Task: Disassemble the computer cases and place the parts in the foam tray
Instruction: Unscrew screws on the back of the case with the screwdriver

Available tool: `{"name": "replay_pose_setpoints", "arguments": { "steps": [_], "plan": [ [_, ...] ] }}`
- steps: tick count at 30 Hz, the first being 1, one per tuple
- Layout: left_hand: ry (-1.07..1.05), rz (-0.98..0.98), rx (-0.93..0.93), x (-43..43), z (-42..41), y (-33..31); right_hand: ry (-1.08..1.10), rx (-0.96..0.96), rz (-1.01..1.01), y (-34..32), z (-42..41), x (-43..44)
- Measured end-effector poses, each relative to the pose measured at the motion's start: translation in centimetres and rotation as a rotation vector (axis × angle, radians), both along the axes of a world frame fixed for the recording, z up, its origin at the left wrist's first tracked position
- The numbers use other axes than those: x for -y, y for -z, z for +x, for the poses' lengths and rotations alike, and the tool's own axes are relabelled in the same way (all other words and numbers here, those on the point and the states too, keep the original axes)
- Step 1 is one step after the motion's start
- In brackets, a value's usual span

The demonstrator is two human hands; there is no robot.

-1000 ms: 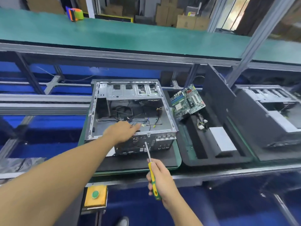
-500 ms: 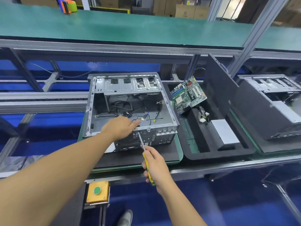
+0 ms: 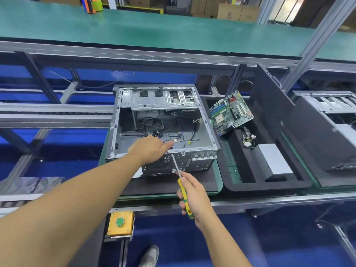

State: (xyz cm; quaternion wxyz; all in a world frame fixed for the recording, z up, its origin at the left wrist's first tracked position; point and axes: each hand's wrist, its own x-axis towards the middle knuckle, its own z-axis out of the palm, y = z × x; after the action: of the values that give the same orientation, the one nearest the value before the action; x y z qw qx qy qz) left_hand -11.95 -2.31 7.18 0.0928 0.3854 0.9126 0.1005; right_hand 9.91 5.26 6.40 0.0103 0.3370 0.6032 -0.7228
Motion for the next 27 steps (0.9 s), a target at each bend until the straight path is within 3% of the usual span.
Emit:
{"name": "replay_pose_setpoints", "arguments": {
  "steps": [27],
  "plan": [
    [-0.021,-0.004,-0.001,-0.04,0.31,-0.42,0.034,-0.011,-0.078,0.35,-0.03,0.02]
  ]
}}
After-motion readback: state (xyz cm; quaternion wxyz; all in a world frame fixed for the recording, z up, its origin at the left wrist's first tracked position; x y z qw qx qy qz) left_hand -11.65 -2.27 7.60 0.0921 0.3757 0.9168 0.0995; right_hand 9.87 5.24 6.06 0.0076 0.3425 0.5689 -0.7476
